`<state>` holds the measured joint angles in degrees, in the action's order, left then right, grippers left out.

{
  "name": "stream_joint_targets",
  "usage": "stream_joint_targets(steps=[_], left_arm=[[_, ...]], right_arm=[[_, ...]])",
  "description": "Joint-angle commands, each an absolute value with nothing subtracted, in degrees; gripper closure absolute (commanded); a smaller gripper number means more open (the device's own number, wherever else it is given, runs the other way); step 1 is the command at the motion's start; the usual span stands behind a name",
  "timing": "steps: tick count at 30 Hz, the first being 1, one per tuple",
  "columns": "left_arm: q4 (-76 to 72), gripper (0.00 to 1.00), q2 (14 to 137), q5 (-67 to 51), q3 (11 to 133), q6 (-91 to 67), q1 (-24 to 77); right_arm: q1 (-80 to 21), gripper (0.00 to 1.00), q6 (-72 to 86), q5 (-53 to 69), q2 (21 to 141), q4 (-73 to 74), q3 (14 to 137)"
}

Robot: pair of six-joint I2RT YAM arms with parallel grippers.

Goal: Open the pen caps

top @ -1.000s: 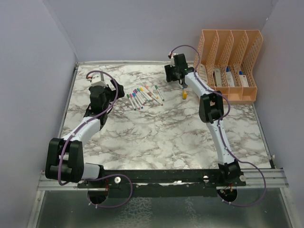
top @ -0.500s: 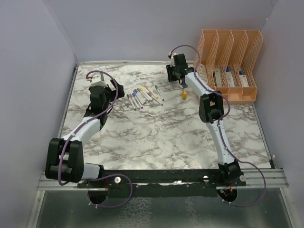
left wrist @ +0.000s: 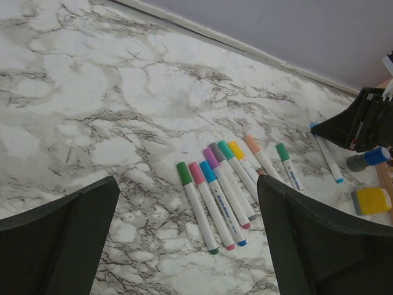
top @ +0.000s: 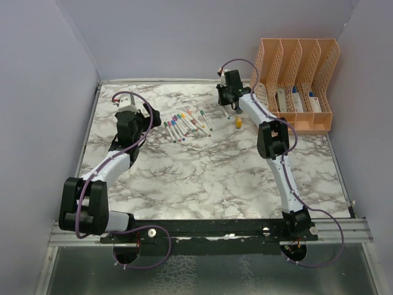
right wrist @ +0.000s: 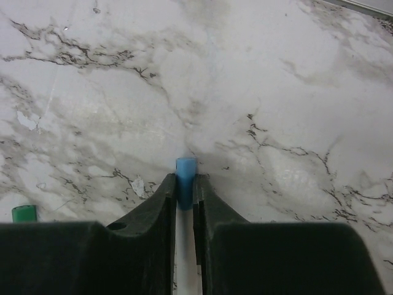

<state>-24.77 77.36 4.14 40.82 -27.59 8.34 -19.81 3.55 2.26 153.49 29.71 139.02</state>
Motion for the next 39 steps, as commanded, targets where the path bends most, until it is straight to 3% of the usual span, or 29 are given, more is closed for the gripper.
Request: stream_joint_targets(steps=[1,6,10,13,27,39], left_arm=[[-25.7,0.01,77.7,4.5,42.8,-28.0,8.3],[-25.8,0.01,77.9,4.4,42.9,-28.0,8.3],[-25.7,0.01,77.6,4.2,43.0,-28.0,8.4],[-25.6,0.01,77.0,4.0,42.9,-28.1,8.4],[-25.7,0.01,75.1,2.5,42.2,-30.0,8.3],[-25.7,0.01,72.8,2.0,41.0,-31.2,8.3]], right_arm=[[-20.2,0.89,7.4,9.0,155.4,29.7,139.3],[-21.5,0.85,10.7,13.9,154.4,28.3,136.9],[-23.7,0.54,10.8,14.0,154.4,28.7,136.9],[-24.8,0.45,10.6,12.7,154.0,29.4,136.4],[-24.7,0.42,6.6,0.6,146.8,30.0,126.3],[-23.3,0.42,5.0,-0.1,142.8,30.9,123.2]])
